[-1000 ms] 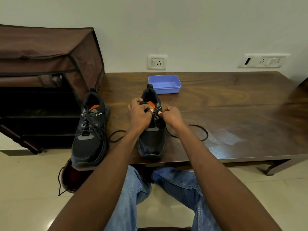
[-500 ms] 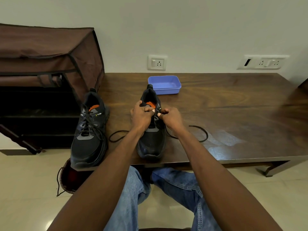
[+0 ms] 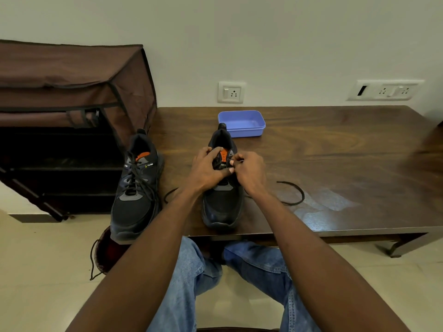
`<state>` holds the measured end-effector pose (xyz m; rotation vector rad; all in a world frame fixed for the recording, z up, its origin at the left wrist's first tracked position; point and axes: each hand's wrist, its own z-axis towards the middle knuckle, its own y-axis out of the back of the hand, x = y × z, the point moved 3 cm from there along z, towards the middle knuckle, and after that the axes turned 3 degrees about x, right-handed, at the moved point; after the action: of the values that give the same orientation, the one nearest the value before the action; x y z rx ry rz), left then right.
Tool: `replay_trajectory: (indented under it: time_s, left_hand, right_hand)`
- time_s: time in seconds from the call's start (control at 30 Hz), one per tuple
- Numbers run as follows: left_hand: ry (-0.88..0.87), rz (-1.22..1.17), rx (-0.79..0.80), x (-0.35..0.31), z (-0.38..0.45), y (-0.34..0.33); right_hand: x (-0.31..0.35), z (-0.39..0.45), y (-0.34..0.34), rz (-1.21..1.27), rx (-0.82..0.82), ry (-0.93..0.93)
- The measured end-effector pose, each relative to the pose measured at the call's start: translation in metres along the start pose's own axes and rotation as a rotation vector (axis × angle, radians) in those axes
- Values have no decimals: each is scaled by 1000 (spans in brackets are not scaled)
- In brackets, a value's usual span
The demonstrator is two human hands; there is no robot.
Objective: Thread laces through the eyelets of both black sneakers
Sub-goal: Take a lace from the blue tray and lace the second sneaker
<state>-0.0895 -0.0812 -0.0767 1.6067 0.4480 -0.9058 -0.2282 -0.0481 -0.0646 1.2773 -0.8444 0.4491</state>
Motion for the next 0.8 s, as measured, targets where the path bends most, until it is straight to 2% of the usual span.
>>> replay_trajectory:
  time_s: [0.1, 0.2, 0.27, 0.37, 0.43, 0.47, 0.53, 0.57, 0.6, 0.67, 0.73, 0.8]
  left_hand:
    - [3, -28, -1, -2, -4, 3]
    - [20, -71, -3, -3, -7, 7]
    - [22, -73, -3, -2, -7, 9]
    - [20, -73, 6, -3, -8, 11]
    - [31, -82, 16, -1, -8, 11]
    - [37, -88, 21, 0, -7, 11]
    - [35, -86, 29, 1, -8, 11]
    - [33, -82, 29, 1, -8, 10]
    - [34, -82, 25, 1, -8, 10]
    - [40, -79, 15, 1, -9, 11]
    - [28, -74, 10, 1, -10, 10]
    - [21, -73, 8, 2, -10, 10]
  right_hand:
    - [0, 4, 11, 42, -9, -31]
    - [-7, 11, 39, 199, -128, -89]
    - [-19, 16, 64, 348, -304, -180]
    - [-49, 15, 104, 626, -718, -393]
    - [-63, 14, 114, 711, -813, -510]
    - [-66, 14, 114, 640, -783, -551]
    - [-60, 13, 103, 223, -672, -559]
    - [-53, 13, 95, 40, -605, -477]
    - [-43, 14, 82, -44, -502, -350]
    - [-26, 16, 51, 15, -206, -99]
    - [-10, 11, 23, -7, 95, 18]
    - [-2, 7, 9, -189, 186, 75]
